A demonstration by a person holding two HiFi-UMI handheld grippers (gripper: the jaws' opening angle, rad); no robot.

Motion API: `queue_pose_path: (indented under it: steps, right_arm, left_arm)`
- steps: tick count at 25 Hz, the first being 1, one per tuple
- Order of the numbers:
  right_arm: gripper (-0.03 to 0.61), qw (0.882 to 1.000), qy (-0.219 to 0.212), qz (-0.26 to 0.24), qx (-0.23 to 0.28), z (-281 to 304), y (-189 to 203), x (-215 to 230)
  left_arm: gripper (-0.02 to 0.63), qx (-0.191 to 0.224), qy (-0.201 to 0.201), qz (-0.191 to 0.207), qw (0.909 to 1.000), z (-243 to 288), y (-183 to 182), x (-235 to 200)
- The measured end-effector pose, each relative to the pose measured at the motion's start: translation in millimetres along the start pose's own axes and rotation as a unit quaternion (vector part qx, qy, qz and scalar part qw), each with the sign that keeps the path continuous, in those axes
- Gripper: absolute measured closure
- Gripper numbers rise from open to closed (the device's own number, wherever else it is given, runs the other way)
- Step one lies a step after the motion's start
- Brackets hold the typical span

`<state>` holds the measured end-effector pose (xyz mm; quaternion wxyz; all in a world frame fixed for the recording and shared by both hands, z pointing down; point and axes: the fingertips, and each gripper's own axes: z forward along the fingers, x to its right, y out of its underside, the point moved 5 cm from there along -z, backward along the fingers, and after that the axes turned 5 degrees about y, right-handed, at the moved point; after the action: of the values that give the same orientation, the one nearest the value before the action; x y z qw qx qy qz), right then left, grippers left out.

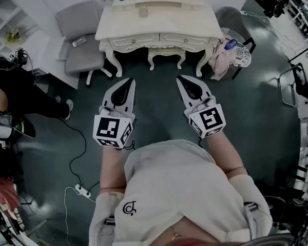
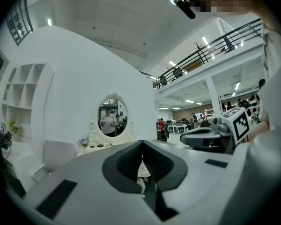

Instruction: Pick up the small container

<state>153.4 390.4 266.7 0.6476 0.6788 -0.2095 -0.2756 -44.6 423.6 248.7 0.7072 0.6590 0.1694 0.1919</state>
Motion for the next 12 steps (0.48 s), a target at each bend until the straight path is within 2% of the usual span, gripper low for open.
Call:
queue_pose_path:
  steps: [4,12]
  right_arm:
    - [0.575,1.0,0.003,0.002,-0.005,2.1,7.5,6.6]
    - [0.575,1.0,0.002,0.0,-0.012,6.5,11.7,9.9]
  left_arm:
    - [0.601,-0.01,0.001,0.016,0.9998,10.1,4.8,0.3]
    - [0.601,-0.004,0.016,0.018,0.9997,18.3,2.7,1.7]
